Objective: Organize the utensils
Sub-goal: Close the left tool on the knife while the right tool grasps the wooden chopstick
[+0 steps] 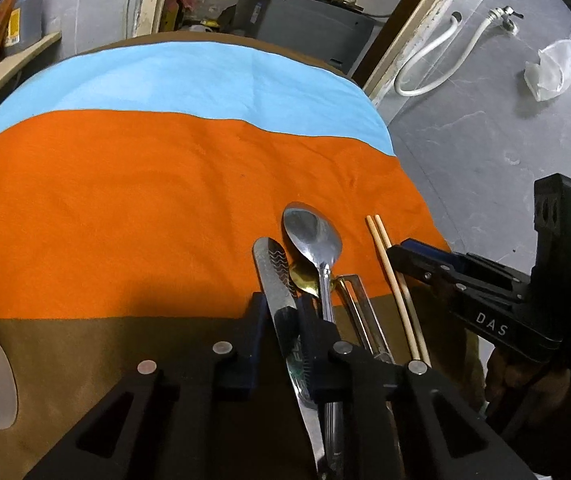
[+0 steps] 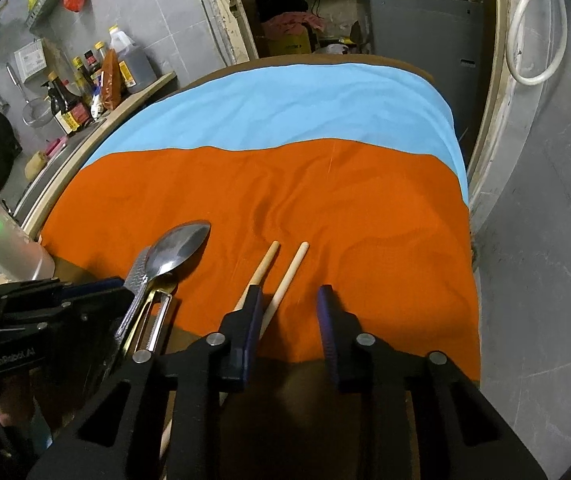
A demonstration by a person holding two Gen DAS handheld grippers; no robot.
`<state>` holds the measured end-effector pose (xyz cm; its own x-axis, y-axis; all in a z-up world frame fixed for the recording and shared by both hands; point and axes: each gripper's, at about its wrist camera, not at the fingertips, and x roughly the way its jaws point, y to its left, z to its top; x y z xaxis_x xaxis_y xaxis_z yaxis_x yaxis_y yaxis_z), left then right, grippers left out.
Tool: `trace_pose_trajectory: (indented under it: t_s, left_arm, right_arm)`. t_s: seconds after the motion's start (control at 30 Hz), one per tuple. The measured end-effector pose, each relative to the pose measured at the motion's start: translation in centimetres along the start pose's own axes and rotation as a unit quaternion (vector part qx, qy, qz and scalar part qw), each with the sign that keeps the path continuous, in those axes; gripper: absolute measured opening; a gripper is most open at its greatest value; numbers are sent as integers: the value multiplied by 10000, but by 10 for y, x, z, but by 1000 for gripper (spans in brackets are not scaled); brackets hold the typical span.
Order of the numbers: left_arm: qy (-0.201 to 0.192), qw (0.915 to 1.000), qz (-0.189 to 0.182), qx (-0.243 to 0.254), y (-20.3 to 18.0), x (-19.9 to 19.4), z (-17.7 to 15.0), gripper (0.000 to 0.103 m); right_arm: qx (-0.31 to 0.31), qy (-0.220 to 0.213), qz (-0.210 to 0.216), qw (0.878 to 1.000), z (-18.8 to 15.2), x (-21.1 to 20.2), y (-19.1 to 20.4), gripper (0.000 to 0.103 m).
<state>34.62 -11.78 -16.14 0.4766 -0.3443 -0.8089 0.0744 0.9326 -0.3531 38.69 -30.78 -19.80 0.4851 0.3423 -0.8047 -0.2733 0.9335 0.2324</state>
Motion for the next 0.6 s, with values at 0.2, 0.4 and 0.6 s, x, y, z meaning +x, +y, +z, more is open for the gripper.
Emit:
trace_pose_trajectory:
  t_s: [0.2, 0.4, 0.6]
  left_arm:
    - [109, 9998, -103, -135, -1, -3, 0, 10]
    - [246, 9985, -308, -384, 4, 3, 3, 10]
    - [488, 9969, -408, -472, 1, 12, 10, 10]
  right_arm:
    - [-5, 122, 117, 9999, -2, 3, 6, 13]
    - [115, 139, 251, 9995, -3, 4, 3, 12]
    - [269, 312, 396, 9984, 3, 9, -3, 13]
